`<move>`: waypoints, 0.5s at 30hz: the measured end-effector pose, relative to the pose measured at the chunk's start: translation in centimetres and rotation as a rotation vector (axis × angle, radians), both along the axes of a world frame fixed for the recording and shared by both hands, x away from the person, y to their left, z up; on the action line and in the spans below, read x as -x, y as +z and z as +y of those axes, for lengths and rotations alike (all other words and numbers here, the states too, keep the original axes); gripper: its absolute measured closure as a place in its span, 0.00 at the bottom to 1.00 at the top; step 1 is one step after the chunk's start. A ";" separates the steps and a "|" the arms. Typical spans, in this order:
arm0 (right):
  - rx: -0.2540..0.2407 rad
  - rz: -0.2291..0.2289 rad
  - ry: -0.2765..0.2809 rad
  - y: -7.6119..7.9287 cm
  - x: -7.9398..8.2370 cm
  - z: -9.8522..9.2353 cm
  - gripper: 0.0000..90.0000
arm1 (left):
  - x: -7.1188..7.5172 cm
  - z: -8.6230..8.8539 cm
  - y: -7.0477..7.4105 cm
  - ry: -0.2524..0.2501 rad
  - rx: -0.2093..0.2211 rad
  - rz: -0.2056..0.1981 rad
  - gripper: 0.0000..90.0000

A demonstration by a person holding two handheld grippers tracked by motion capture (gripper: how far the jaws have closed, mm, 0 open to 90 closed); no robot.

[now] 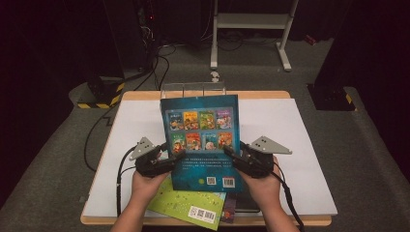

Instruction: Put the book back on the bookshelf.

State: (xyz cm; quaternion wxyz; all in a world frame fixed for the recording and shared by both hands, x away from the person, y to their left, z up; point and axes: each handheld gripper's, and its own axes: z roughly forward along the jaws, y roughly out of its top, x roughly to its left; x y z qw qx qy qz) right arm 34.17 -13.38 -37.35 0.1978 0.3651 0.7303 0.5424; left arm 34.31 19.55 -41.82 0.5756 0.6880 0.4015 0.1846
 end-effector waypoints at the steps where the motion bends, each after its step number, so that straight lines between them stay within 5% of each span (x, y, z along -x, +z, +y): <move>1: 0.000 0.000 0.000 0.0 0.0 0.0 0.63 | 0.1 0.1 0.3 0.010 0.003 -0.014 0.42; 9: 0.014 -0.117 0.003 2.3 0.7 1.3 0.65 | 0.4 1.0 1.5 0.054 -0.001 -0.124 0.48; 13: 0.026 -0.118 0.007 2.0 0.9 1.5 0.63 | 1.0 1.0 0.7 0.061 -0.014 -0.139 0.47; 15: 0.019 -0.106 0.047 1.1 1.2 1.5 0.55 | 1.6 1.1 0.3 0.067 -0.010 -0.175 0.47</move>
